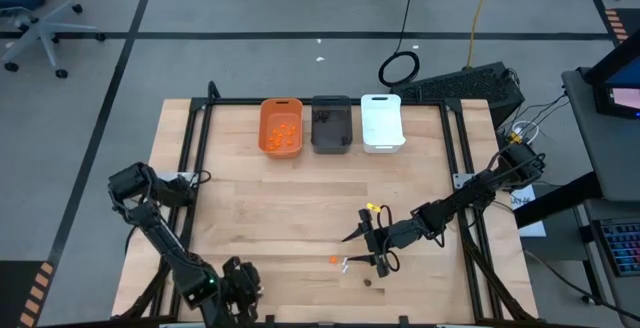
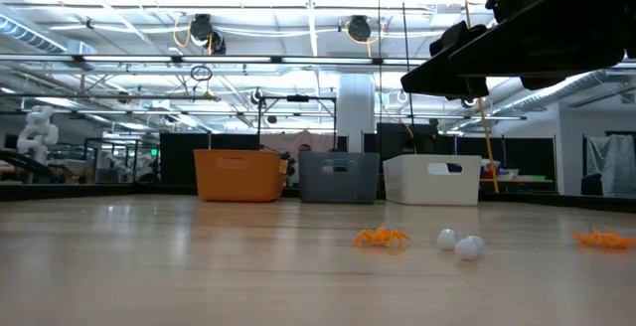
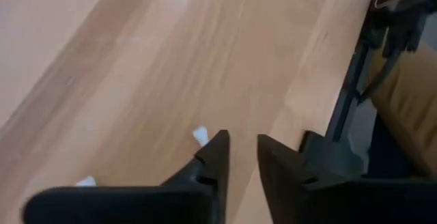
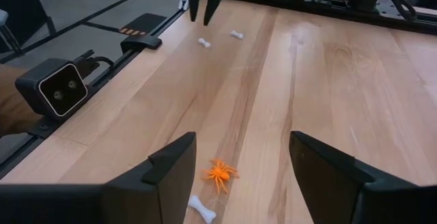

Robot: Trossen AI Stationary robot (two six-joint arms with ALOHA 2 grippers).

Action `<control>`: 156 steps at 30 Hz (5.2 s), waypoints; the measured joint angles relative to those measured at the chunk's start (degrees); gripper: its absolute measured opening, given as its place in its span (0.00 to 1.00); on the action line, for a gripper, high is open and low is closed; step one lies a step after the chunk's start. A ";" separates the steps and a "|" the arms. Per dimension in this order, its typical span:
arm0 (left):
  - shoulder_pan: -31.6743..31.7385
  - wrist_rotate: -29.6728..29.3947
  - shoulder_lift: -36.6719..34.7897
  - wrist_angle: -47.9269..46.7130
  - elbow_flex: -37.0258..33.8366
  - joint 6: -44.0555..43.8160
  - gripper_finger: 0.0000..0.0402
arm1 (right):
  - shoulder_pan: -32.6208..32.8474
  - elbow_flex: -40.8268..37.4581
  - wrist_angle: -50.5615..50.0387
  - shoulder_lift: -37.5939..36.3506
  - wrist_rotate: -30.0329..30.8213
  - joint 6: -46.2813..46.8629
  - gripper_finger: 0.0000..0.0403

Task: Sort Halloween decoration
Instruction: Put the white bone toy into the white bin

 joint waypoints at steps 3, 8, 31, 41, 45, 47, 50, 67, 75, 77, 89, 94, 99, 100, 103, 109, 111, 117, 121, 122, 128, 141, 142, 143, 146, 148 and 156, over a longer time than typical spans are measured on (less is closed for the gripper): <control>-0.22 -1.61 0.45 0.08 0.04 -0.57 0.27 | 0.00 0.00 0.00 0.00 0.00 1.19 0.54; -0.22 -1.48 3.44 -0.26 0.09 -0.17 0.30 | 0.40 -0.01 -1.16 0.00 0.00 2.95 0.54; 0.11 -1.28 6.93 1.21 0.15 9.11 0.02 | 0.83 0.00 -1.07 0.00 0.00 2.59 0.54; 7.19 -10.33 7.08 1.19 -0.02 26.43 0.01 | 0.81 0.00 -1.03 0.00 0.00 2.59 0.54; 10.65 -10.43 6.66 2.50 0.00 30.01 0.01 | 0.81 0.00 -1.01 0.00 0.02 2.59 0.54; 12.47 -9.87 6.18 4.55 0.00 32.16 0.01 | 0.81 0.00 -1.01 0.00 0.11 2.59 0.54; 14.62 -9.35 4.53 9.18 0.00 37.92 0.00 | 0.76 0.00 -1.07 0.00 1.35 1.19 0.54; 30.48 -6.29 -11.04 25.33 0.07 59.10 0.00 | -0.13 0.02 16.08 -0.04 18.26 -39.01 0.57; 34.34 -1.52 -11.06 36.99 0.07 63.90 0.00 | -0.48 0.02 28.71 -0.04 19.55 -60.65 0.56; 34.77 -0.92 -11.06 39.51 0.02 65.05 0.00 | -0.76 0.03 30.07 -0.07 19.59 -63.37 0.55; 35.70 0.67 -11.06 43.50 0.04 65.05 0.00 | -1.16 0.02 35.87 -0.04 20.70 -70.52 0.51; 35.69 0.66 -11.04 44.63 0.04 65.05 0.00 | -1.35 0.02 36.38 -0.04 20.61 -71.50 0.46; 35.69 0.63 -10.79 45.02 0.04 65.02 0.00 | -1.62 0.02 37.15 -0.04 20.52 -75.06 0.42; 35.67 0.61 -10.48 45.57 0.07 65.01 0.00 | -1.66 0.02 37.22 -0.04 20.31 -75.31 0.41; 35.67 0.61 -9.67 46.58 0.09 65.03 0.00 | -2.25 0.05 37.07 -0.04 17.74 -75.48 0.41; 35.93 0.64 -8.59 47.63 0.11 64.99 0.00 | -3.29 1.37 35.34 0.00 17.70 -73.84 0.41; 35.91 0.68 -8.66 47.63 0.11 65.00 0.00 | -3.43 1.52 35.43 0.00 17.70 -73.93 0.41; 35.91 0.77 -8.66 47.56 0.11 65.05 0.00 | -3.41 1.53 35.21 0.00 17.70 -74.37 0.36; 35.93 0.79 -8.66 47.28 0.11 65.07 0.00 | -3.41 1.53 34.30 0.00 17.73 -74.34 0.28; 35.92 0.81 -8.66 47.10 0.11 65.07 0.00 | -3.41 1.55 34.07 0.00 17.73 -74.19 0.26; 35.91 0.81 -8.68 46.95 0.11 63.77 0.00 | -3.41 1.55 33.68 0.00 17.70 -73.55 0.18; 35.35 1.23 -9.56 43.00 0.11 62.12 0.24 | -3.25 1.55 32.24 0.00 18.01 -70.16 0.19; 35.13 0.75 -10.18 41.65 0.11 62.11 0.27 | -3.20 1.55 32.43 0.00 18.01 -70.15 0.19; 35.03 0.33 -10.94 40.02 0.11 62.09 0.30 | -3.08 1.56 32.68 0.00 18.05 -70.15 0.19; 34.29 -1.89 -13.92 33.48 0.09 62.05 0.36 | -2.64 1.58 33.25 0.00 18.21 -70.43 0.20; 33.46 -4.63 -16.28 29.46 0.09 62.10 0.38 | -2.48 1.58 33.55 -0.02 18.21 -70.52 0.20; 29.50 -12.94 -21.19 14.66 0.09 63.63 0.39 | -2.70 1.60 35.95 -1.87 27.84 -73.00 0.20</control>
